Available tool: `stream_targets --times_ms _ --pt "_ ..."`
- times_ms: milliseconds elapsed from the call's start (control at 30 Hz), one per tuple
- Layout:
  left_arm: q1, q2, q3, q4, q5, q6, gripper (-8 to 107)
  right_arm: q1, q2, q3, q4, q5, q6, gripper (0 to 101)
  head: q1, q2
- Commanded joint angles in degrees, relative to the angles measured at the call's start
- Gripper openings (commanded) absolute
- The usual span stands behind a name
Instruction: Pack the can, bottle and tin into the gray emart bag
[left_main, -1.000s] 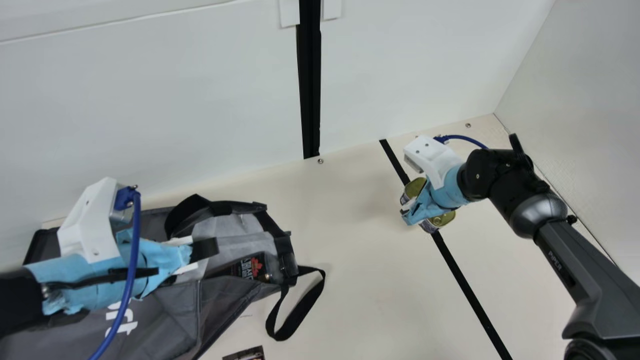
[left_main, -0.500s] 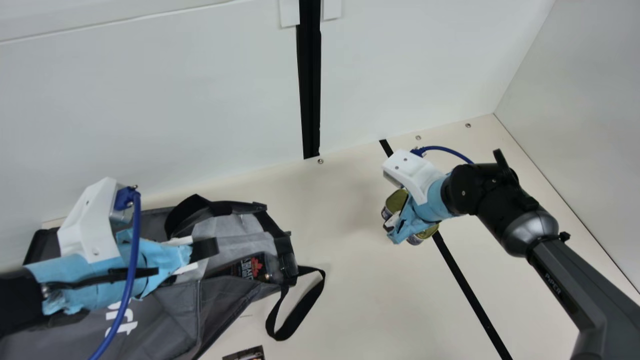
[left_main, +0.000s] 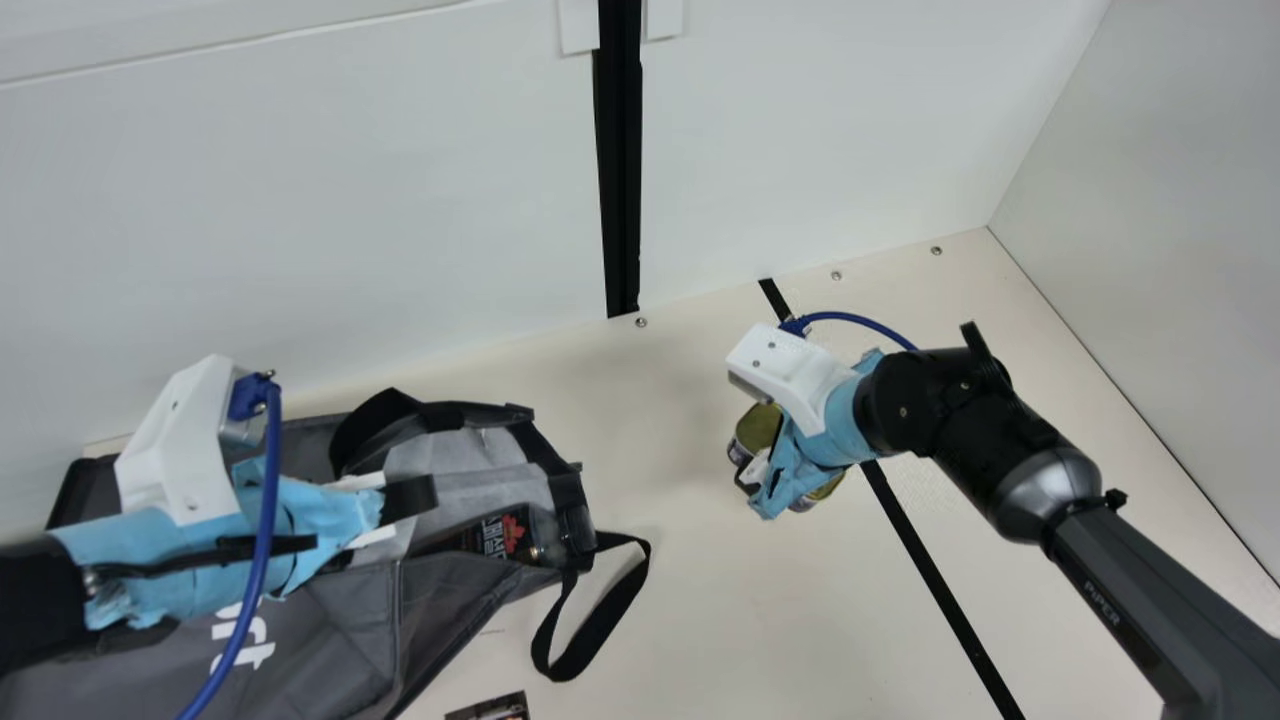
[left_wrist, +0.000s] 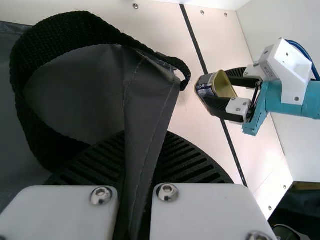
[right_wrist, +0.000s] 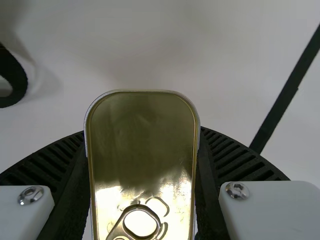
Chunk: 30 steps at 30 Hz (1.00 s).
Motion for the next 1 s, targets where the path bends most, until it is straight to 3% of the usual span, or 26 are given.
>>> stream_targets --times_ms 0,467,967 --pt "0.0 0.0 0.0 0.0 0.0 0.0 10 0.4 -0.2 0.1 0.6 0.5 -0.7 0 -1.3 0.0" --pt "0.0 0.0 0.0 0.0 0.0 0.0 10 3.2 -2.9 2.5 5.9 2.4 -7.7 0 -1.3 0.0" --pt "0.0 0.0 0.0 0.0 0.0 0.0 10 4.8 -4.6 4.4 15.1 4.0 -17.7 0 -1.3 0.0"
